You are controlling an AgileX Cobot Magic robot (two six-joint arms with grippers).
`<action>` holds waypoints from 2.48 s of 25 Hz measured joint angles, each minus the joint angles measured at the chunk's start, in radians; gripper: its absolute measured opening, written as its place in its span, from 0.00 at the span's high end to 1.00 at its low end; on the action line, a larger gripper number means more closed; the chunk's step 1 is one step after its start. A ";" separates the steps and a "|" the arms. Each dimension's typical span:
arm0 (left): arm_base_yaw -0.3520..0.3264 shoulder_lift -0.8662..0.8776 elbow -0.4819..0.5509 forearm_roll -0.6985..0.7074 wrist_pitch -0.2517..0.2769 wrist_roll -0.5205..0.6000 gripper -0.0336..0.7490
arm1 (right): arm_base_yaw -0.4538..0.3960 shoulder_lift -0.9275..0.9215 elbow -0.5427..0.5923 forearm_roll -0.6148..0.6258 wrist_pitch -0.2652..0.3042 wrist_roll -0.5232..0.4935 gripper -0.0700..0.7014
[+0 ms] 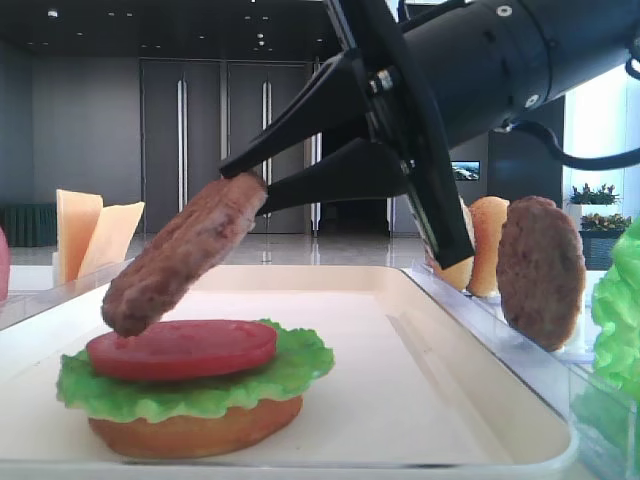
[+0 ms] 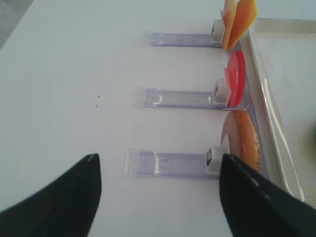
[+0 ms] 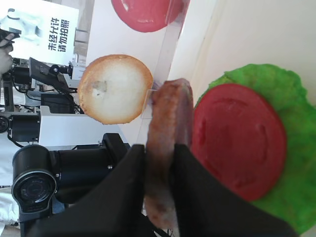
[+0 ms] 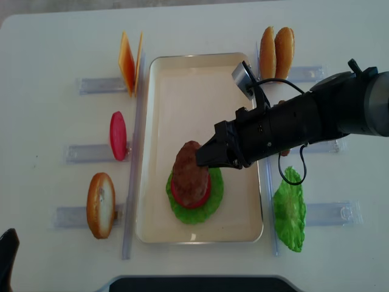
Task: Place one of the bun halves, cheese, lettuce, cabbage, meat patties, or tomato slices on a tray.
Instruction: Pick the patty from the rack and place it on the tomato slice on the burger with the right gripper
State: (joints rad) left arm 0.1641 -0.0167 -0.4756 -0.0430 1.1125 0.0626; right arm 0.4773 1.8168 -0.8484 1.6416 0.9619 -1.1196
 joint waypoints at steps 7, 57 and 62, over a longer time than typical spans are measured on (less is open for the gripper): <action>0.000 0.000 0.000 0.000 0.000 0.000 0.22 | 0.012 0.013 0.000 0.028 -0.017 0.002 0.71; 0.000 0.000 0.000 0.000 0.000 0.000 0.22 | 0.036 0.070 -0.002 0.055 -0.018 -0.003 0.71; 0.000 0.000 0.000 0.000 0.000 0.000 0.22 | 0.036 0.070 -0.002 0.054 -0.021 -0.003 0.71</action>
State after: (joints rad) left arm 0.1641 -0.0167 -0.4756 -0.0430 1.1125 0.0626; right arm 0.5131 1.8872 -0.8506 1.6954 0.9407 -1.1227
